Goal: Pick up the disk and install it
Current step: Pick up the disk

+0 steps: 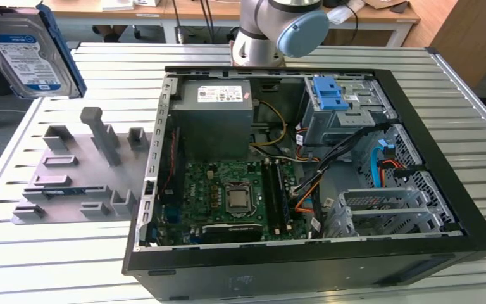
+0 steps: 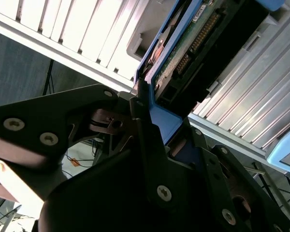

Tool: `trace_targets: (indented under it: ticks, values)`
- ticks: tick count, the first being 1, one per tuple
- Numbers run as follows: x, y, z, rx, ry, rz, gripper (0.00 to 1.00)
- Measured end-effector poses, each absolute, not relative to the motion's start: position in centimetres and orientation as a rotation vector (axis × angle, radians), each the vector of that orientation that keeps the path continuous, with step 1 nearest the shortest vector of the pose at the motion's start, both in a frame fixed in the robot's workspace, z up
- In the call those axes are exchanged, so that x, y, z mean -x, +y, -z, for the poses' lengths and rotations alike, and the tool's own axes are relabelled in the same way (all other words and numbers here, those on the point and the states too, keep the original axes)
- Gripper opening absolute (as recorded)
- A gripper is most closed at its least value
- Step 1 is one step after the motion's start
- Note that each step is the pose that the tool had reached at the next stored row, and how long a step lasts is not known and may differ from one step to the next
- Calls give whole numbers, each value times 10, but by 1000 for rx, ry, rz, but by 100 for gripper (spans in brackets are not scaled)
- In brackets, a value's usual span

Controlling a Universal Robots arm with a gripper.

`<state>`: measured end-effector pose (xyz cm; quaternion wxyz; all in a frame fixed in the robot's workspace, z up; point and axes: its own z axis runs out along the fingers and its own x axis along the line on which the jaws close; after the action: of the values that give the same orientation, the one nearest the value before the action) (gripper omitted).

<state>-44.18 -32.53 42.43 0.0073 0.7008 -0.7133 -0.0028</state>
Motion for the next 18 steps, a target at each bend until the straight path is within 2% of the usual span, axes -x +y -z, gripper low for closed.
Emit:
trace_targets:
  ticks: [18]
  values:
    - [442,-325,-433,-2191,-2231,9,36]
